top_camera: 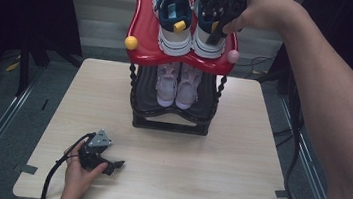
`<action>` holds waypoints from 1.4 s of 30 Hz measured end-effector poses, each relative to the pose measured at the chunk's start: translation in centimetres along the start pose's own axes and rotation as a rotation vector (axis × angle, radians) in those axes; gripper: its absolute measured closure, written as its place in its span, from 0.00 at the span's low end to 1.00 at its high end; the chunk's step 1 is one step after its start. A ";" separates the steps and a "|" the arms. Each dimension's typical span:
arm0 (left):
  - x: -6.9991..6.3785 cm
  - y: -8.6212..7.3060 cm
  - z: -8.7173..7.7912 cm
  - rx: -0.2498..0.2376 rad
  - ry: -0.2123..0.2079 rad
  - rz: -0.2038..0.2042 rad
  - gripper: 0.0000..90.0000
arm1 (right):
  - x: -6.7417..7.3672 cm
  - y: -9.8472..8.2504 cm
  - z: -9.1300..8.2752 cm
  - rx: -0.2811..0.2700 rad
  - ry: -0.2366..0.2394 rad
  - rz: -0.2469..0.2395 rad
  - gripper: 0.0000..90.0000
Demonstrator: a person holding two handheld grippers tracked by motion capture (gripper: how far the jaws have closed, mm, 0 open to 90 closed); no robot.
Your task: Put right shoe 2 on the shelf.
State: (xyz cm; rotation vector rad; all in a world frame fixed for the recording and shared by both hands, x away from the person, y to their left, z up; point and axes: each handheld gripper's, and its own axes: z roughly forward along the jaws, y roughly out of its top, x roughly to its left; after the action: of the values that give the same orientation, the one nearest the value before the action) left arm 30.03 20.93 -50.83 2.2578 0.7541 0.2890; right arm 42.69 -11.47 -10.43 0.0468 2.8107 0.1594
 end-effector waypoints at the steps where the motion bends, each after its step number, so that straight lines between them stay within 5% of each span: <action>1: 0.0 0.0 0.0 0.000 0.000 0.000 0.07 | 0.1 0.0 0.0 -0.001 -0.001 -0.003 0.80; 23: 0.0 0.0 0.0 0.000 0.000 -0.001 0.07 | 0.4 0.4 0.9 0.003 -0.030 0.020 0.76; 42: 0.0 0.0 0.0 0.000 0.000 -0.001 0.07 | 1.0 -1.8 -2.3 -0.128 -0.008 0.176 0.48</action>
State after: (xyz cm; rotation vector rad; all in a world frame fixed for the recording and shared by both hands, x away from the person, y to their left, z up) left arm 30.03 20.93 -50.83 2.2569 0.7550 0.2881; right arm 40.95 -13.44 -8.76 0.2646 2.7789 0.3793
